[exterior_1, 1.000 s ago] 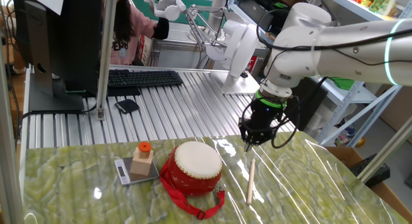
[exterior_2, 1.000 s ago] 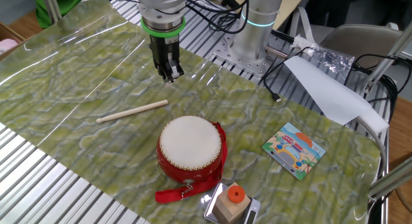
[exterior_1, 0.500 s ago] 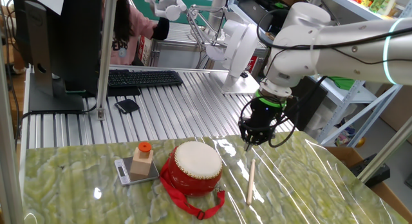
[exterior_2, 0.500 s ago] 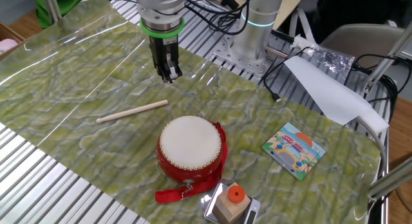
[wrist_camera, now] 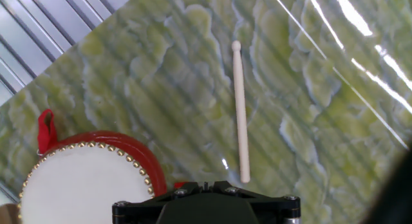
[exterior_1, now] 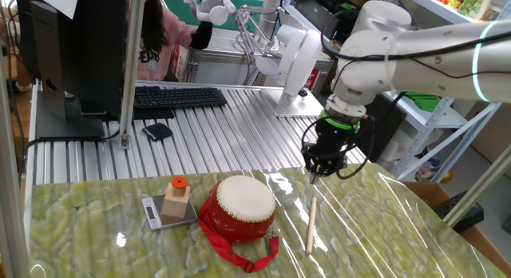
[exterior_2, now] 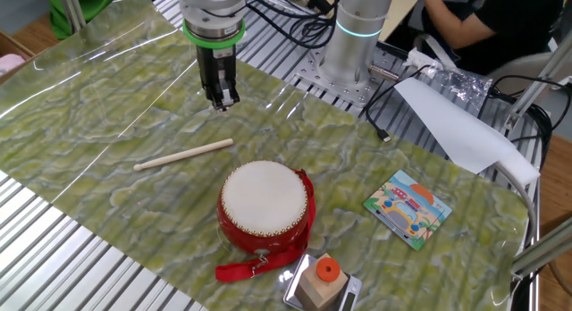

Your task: Play the drum

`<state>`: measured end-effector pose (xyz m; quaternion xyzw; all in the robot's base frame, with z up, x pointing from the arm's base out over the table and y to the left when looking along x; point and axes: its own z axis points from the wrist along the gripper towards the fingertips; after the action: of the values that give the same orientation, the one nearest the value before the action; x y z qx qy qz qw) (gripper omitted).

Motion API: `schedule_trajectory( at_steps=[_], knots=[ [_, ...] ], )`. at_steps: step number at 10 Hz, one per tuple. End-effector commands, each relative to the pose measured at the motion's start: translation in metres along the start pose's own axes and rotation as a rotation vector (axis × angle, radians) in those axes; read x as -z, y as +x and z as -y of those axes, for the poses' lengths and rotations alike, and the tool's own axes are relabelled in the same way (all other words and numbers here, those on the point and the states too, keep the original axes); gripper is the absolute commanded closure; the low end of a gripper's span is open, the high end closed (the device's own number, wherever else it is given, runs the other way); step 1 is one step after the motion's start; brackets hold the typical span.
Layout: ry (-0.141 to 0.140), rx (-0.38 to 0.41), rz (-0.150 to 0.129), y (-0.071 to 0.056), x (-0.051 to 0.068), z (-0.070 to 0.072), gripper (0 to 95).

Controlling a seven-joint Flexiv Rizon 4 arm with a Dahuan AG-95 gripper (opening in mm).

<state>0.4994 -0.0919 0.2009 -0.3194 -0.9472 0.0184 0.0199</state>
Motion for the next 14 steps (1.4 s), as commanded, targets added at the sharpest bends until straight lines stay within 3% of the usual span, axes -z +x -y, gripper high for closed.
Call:
schedule_trajectory(
  at_steps=[1,4,7,11,14],
  knots=[
    [-0.001,0.015,-0.009,-0.009,-0.004,0.005,95.0],
    [-0.005,0.01,-0.009,-0.024,-0.02,0.019,95.0],
    [-0.01,-0.005,0.003,-0.03,-0.038,0.033,95.0],
    [-0.018,-0.027,0.004,-0.024,-0.056,0.042,95.0],
    [-0.017,0.004,0.006,-0.025,-0.068,0.048,95.0]
  ],
)
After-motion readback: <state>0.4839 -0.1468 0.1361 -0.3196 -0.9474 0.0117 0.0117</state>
